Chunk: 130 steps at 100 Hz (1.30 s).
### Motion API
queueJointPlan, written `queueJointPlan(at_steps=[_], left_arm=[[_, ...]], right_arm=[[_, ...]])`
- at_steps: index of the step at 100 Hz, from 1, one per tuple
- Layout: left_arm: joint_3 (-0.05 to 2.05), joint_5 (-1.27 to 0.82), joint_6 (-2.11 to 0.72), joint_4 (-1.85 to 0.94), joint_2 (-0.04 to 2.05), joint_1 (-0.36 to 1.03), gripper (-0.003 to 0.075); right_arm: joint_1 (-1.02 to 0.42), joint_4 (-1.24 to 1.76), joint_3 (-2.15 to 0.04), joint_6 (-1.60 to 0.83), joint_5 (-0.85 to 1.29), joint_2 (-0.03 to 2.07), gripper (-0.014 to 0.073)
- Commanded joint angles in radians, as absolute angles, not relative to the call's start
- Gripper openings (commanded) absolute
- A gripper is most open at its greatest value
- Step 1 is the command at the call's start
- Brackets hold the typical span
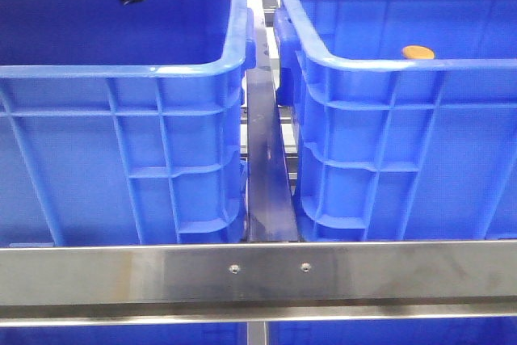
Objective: Pick red and yellow buttons and place in box
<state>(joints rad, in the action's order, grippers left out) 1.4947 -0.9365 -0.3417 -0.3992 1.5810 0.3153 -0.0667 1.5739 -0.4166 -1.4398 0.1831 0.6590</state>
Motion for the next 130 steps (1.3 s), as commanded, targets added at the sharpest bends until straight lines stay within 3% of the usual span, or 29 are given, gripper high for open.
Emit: queueJointPlan(at_steps=[1,20,62,103,110,117,130], left_arm=[[1.528,-0.935,-0.457,-0.555,1.534,0.326,0.0153],[1.528,-1.013,-0.630,-0.745,1.534,0.355,0.0154],[1.526,-1.034,-0.631,-0.745,1.540,0.511,0.0153],[1.526,-1.034,-0.631,-0.745,1.540,0.521,0.0153],[1.526,-1.034,-0.631,-0.745,1.540,0.521,0.0153],[1.526,-1.034,-0.631,-0.745,1.540,0.521,0.0153],[1.526,-1.034,-0.631,-0.745,1.540,0.521,0.0153]], right_arm=[[-0.066,1.592,-0.443,-1.454,0.203,0.653,-0.0069],[-0.066,1.592,-0.443,-1.454,0.220,0.653,-0.0069],[-0.066,1.592,-0.443,-1.454,0.220,0.653,-0.0069],[-0.066,1.592,-0.447,-1.454,0.223,0.653,-0.0062],[-0.066,1.592,-0.449,-1.454,0.224,0.655,-0.0015],[-0.066,1.592,-0.449,-1.454,0.232,0.655,0.0091],[-0.066,1.592,-0.453,-1.452,0.251,0.674,0.0386]])
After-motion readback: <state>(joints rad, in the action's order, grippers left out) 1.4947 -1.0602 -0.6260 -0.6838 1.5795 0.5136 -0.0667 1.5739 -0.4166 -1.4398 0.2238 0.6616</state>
